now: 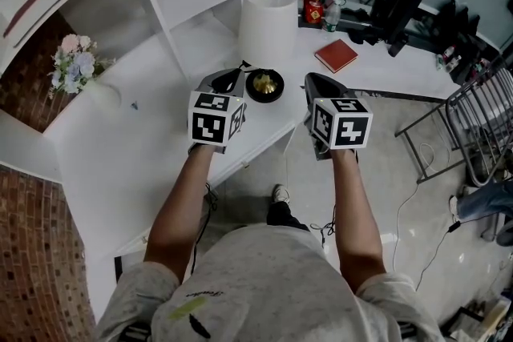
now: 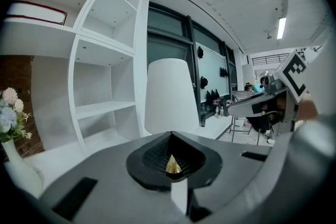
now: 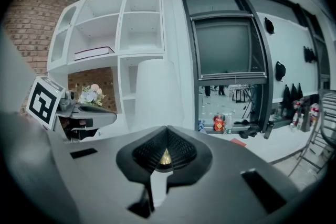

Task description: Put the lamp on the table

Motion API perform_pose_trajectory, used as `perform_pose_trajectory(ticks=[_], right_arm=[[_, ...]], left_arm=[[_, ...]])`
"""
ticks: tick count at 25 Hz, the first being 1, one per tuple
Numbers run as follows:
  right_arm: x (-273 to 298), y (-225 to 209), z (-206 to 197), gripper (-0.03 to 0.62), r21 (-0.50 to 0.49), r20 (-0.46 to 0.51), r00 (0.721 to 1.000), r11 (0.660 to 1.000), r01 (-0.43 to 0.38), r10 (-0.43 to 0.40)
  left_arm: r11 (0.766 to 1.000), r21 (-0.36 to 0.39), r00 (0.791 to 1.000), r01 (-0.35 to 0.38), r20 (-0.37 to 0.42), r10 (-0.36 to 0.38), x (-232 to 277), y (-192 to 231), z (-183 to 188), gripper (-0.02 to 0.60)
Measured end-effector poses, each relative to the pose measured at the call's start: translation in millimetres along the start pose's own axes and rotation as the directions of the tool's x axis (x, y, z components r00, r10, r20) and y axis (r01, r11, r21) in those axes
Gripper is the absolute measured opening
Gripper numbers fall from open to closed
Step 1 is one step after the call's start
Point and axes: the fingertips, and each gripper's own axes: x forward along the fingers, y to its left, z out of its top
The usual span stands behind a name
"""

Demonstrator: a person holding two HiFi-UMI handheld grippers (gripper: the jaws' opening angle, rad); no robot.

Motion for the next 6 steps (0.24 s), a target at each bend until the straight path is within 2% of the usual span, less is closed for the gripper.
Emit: perform_pose_trajectory(ticks=[6], right_arm=[[-1.6,-1.7,-2.5,0.005,0.005,0.004,1.000,1.000,0.000,0.000]], left_arm=[[1.000,0.005,1.000,0.005,-0.009,-0.005,1.6,-3.8,-4.8,-0.002]])
